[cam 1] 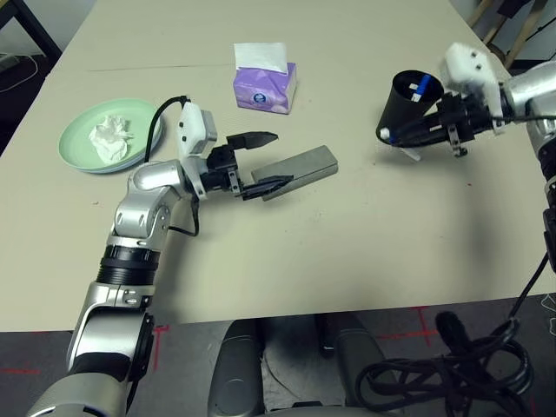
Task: Organize and tidy the items on the table.
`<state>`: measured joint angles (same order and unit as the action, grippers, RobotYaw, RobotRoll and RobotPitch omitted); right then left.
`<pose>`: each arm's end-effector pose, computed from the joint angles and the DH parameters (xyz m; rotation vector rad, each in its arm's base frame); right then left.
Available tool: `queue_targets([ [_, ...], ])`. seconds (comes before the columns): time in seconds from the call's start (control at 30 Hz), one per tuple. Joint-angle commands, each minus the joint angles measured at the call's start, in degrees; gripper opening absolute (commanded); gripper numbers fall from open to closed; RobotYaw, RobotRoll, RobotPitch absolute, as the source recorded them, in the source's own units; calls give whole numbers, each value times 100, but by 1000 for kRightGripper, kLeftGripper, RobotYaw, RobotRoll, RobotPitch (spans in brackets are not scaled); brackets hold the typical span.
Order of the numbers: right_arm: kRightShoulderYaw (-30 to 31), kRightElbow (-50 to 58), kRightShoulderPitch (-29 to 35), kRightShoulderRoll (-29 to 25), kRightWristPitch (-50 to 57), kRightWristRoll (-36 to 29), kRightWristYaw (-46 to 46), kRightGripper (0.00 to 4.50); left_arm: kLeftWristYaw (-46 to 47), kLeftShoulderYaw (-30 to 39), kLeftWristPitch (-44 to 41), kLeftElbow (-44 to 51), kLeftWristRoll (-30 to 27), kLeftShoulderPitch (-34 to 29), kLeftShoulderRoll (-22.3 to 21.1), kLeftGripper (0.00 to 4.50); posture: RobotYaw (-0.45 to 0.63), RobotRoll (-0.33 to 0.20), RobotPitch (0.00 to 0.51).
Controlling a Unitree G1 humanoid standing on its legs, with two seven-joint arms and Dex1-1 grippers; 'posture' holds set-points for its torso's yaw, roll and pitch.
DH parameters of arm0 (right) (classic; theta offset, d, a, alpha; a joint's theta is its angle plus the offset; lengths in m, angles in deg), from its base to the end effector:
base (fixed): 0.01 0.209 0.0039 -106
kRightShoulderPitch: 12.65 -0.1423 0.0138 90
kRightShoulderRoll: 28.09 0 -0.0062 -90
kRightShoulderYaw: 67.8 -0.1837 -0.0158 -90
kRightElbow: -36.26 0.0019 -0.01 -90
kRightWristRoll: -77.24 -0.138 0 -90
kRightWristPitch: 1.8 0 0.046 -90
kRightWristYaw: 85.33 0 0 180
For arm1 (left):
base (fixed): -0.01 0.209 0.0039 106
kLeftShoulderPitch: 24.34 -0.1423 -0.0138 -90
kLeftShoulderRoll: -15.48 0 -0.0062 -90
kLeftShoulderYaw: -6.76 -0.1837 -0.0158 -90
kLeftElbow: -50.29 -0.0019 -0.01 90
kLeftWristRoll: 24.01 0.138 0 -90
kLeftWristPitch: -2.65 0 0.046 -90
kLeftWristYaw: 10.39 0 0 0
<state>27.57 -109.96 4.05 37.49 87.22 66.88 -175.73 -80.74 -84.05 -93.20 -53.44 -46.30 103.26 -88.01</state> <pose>0.3477 -0.2674 0.2980 -0.5505 0.0036 1.2682 0.3062 0.2162 0.1881 0.2950 -0.2072 -1.2602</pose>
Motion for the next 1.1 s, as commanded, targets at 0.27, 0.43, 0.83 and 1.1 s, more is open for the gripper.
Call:
queue_targets([
  [0.27,-1581,370,405,359,534,-886,1850,416,-80,-13,82,-187,103,-62,-95,4500,18,0,126],
  [0.43,-1956,953,869,710,814,-1187,2668,416,23,64,35,-222,64,-95,-102,4500,14,0,121],
  [0.83,-2229,2014,1421,1508,770,-1076,5302,416,321,166,-136,-408,-3,194,-60,4500,14,0,119],
  [1.1,-2080,2587,1726,1516,1258,-953,5903,416,307,214,-82,-472,3,266,-13,4500,8,0,122],
])
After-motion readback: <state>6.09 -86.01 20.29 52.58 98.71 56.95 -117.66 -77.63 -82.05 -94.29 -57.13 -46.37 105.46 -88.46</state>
